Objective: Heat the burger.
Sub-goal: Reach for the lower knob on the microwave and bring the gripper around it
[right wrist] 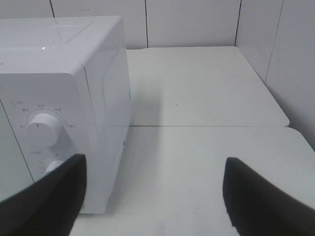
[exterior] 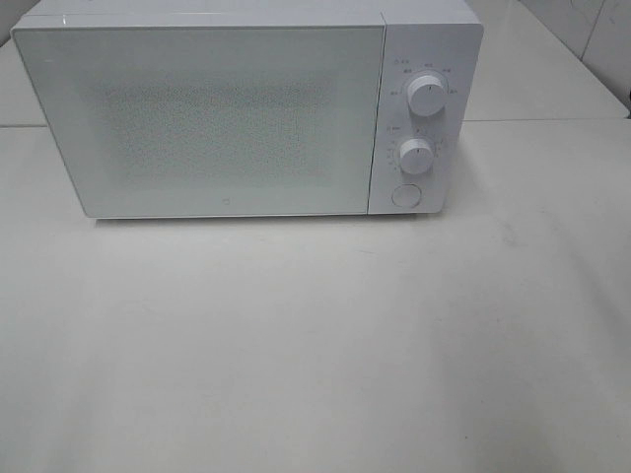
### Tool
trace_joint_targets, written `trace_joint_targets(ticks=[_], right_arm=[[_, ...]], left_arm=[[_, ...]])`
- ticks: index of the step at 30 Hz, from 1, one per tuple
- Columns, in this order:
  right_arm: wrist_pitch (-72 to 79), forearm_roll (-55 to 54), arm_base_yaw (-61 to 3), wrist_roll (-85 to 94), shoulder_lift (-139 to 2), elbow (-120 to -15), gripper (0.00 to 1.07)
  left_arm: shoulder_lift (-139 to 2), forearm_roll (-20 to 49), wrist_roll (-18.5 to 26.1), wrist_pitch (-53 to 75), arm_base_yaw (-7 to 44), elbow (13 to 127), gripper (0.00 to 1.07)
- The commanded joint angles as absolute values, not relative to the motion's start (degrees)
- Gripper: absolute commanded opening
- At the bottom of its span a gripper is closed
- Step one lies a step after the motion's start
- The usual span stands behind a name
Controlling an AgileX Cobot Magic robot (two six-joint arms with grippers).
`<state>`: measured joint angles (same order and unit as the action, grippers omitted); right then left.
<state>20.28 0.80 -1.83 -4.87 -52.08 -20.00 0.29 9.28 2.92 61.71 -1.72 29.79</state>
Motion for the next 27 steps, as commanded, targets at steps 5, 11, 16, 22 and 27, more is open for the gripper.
trace_joint_targets(ticks=[5,11,16,22,27], right_arm=[[34.32,-3.38,-1.55,1.32,-59.76,-17.42,0.74],[48.70,-9.74,-1.66,5.04,-67.21,-13.46,0.74],[56.26,-14.09,-4.18,6.88,-73.51,-11.46,0.74],[62.11,-23.72,-14.27,14.73,-80.96,-10.83,0.74],[67.78,-34.03,-23.26,19.14,-86.17,-11.00,0.74]], left_arm=[[1.60,9.68,2.92,61.36,-1.89,29.74,1.00],[1.60,9.68,2.92,61.36,-1.89,29.74,1.00],[1.60,9.68,2.92,61.36,-1.89,29.74,1.00],[1.60,9.68,2.92,61.36,-1.89,29.74,1.00],[1.60,9.68,2.92,61.36,-1.89,29.74,1.00]])
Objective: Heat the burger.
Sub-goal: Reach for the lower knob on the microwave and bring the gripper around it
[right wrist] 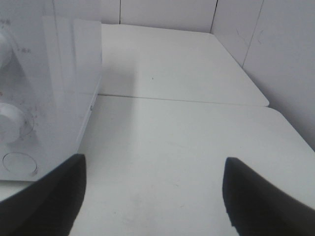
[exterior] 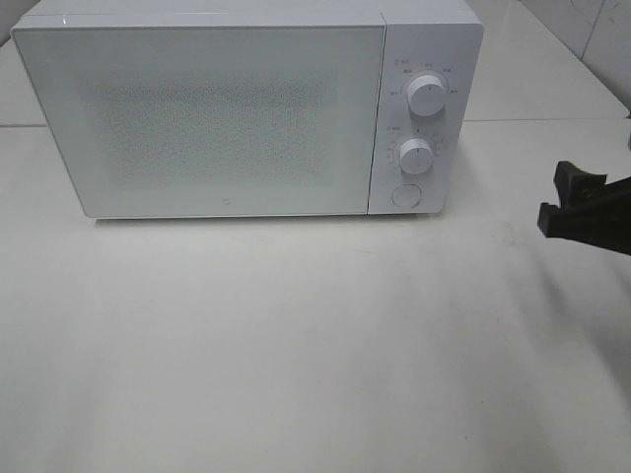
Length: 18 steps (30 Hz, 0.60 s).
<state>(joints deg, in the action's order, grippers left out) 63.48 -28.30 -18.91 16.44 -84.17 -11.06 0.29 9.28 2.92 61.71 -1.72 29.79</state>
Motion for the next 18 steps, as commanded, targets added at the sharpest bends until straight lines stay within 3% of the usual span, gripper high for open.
trace_joint_targets(ticks=[1,11,18], right_arm=[[68.93,-35.52,-25.10,19.19,-86.92,-11.00,0.74],[72.48,-48.59,-40.51,19.19,-94.02,-13.52,0.74],[72.65,-51.97,-44.98,19.19,-96.43,-17.59,0.74]], left_arm=[[1.60,9.68,2.92,61.36,-1.89,29.74,1.00],[1.60,9.68,2.92,61.36,-1.89,29.74,1.00],[1.26,9.68,2.92,61.36,-1.89,29.74,1.00]])
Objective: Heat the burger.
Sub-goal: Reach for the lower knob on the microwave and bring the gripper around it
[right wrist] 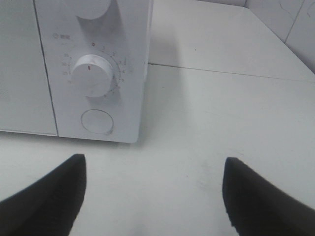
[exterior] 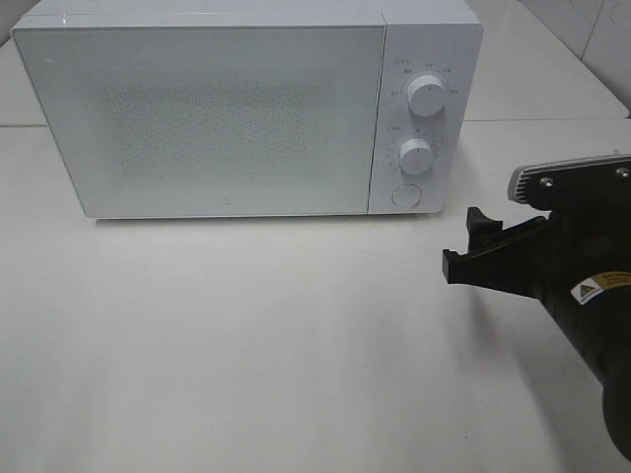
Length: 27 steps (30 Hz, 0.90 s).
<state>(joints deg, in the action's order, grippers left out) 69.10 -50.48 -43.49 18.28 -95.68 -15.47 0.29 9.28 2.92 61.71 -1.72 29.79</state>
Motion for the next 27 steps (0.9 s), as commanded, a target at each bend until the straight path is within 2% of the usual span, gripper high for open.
trace_joint_targets(ticks=[1,16,22,27], right_arm=[[72.65,-52.31,-45.78,19.19,-97.40,-19.02,0.74],[73.22,-53.11,-45.95,19.19,-99.58,-27.22,0.74],[73.85,-52.83,-42.23,18.45,-101.99,-30.77,0.74],[73.51,-52.37,-41.48,18.33,-105.54,-32.49,0.74]], left_arm=[[1.26,9.68,2.92,61.36,-1.89,29.74,1.00],[1.26,9.68,2.92,61.36,-1.89,29.74,1.00],[1.26,9.68,2.92,61.36,-1.89,29.74,1.00],[1.26,9.68,2.92,61.36,-1.89,29.74,1.00]])
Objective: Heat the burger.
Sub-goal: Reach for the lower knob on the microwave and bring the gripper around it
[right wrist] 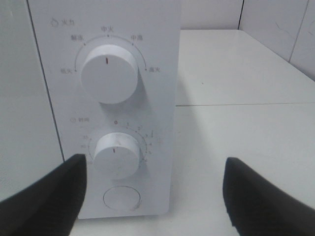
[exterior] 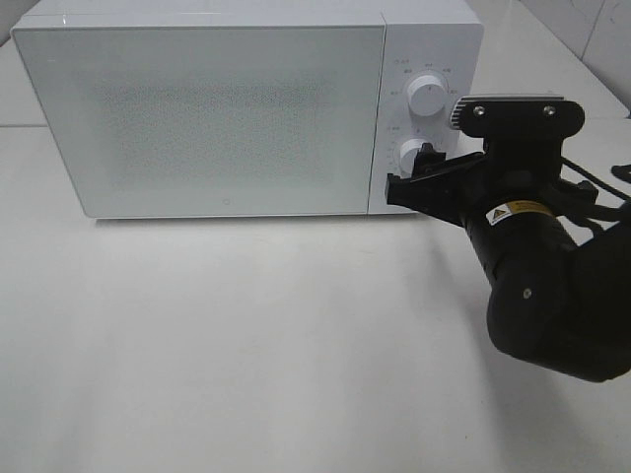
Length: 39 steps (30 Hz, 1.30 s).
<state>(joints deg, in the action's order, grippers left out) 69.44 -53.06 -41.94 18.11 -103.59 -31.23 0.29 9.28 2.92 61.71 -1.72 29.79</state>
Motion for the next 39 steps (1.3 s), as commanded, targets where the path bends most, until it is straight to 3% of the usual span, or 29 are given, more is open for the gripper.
trace_joint_targets(ticks=[1,39], right_arm=[[73.57,-51.68,-41.48,18.33,-106.80,-33.29,0.74],[69.04,-46.93,-38.10,17.99,-118.66,-45.95,0.74]], left_arm=[[1.26,9.68,2.92,61.36,-1.89,29.74,1.00],[1.26,9.40,2.92,61.36,-1.89,29.74,1.00]])
